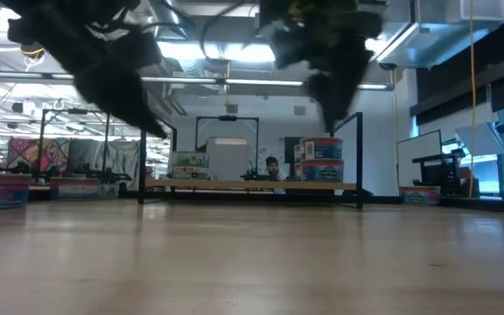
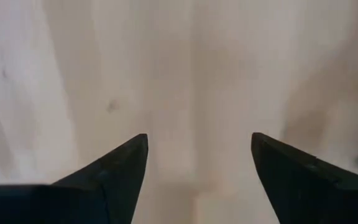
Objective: Stack canned seafood by type on shelf
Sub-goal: Put the blue-pink tuna can on the shelf
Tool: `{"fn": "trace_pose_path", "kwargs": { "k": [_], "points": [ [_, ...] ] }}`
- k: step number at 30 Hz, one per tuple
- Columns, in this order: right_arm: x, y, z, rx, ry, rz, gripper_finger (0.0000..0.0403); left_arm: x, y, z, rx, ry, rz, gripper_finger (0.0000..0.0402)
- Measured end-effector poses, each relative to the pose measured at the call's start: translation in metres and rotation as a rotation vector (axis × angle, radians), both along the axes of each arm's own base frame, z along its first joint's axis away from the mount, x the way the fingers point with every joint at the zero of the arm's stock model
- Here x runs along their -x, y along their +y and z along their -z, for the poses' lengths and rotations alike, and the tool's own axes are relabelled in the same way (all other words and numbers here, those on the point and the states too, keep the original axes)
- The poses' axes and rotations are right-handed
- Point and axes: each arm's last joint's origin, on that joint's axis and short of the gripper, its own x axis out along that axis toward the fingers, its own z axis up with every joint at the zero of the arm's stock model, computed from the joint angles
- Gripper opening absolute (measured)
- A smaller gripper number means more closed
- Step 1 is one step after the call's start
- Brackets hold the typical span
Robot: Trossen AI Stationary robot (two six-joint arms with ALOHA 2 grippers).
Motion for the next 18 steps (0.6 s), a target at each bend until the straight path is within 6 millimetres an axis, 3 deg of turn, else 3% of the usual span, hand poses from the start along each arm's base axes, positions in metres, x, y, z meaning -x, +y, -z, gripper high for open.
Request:
{"fn": "trace_pose_path", "kwargs": {
  "k": [7,12,18],
  "points": [
    [0.045,0.041,0.043,0.120,0.244,0.201,0.0284,-0.002,0.000,-0.002,-0.064,0.008,0.064,0.0249],
    [0.088,0.049,0.044,0.258,0.398,0.405,0.0284,-0.002,0.002,-0.002,-0.158,0.049,0.146,0.0249],
    [0.130,0.058,0.044,0.268,0.425,0.547,0.0284,-0.002,0.013,-0.002,-0.189,0.083,0.157,0.0249]
  ]
}}
